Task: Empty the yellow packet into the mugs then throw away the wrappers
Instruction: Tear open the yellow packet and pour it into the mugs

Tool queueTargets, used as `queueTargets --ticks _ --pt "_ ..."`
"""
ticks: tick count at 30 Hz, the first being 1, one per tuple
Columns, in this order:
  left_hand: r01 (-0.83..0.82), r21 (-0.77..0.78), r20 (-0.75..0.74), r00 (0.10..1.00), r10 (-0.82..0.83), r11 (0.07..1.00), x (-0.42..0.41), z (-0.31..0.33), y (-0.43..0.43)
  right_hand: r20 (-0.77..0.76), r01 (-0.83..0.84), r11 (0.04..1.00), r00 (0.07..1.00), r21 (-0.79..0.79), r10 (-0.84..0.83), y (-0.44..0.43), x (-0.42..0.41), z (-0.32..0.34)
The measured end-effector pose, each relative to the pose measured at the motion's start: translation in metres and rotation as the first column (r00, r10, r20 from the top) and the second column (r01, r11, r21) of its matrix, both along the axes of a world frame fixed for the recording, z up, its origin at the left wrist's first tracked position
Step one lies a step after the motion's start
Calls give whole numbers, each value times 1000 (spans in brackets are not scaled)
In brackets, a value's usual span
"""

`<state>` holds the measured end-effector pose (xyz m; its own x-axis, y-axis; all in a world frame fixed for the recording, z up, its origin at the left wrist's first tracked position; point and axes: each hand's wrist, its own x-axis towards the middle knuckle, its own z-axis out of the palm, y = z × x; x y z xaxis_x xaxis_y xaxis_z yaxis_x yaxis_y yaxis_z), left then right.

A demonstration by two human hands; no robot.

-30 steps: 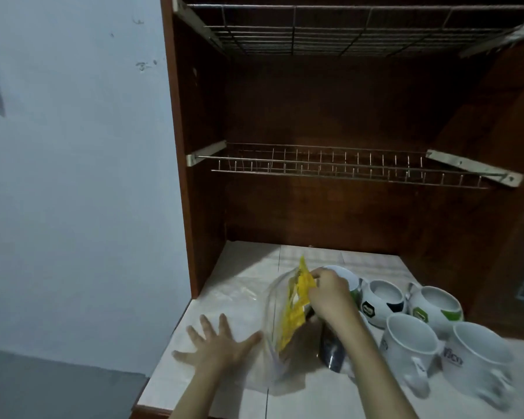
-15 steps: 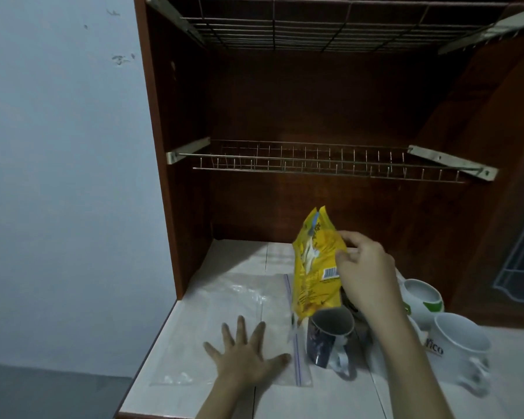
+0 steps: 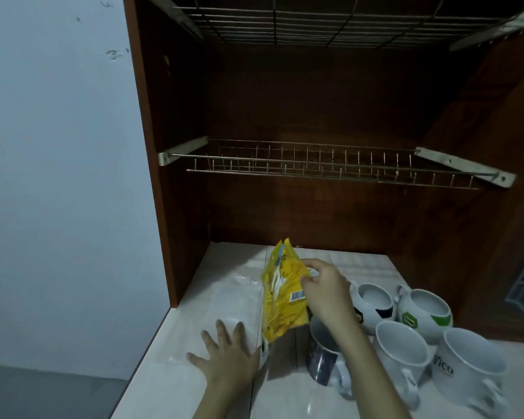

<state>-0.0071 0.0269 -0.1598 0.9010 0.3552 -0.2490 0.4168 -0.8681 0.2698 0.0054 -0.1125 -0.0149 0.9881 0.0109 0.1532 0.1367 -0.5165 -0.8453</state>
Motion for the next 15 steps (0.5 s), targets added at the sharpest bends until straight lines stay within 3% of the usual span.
queueTargets --ticks 15 --pt "17 -13 -11 1000 -18 1000 100 7 13 -74 -2 987 997 -161 -10 31 83 0"
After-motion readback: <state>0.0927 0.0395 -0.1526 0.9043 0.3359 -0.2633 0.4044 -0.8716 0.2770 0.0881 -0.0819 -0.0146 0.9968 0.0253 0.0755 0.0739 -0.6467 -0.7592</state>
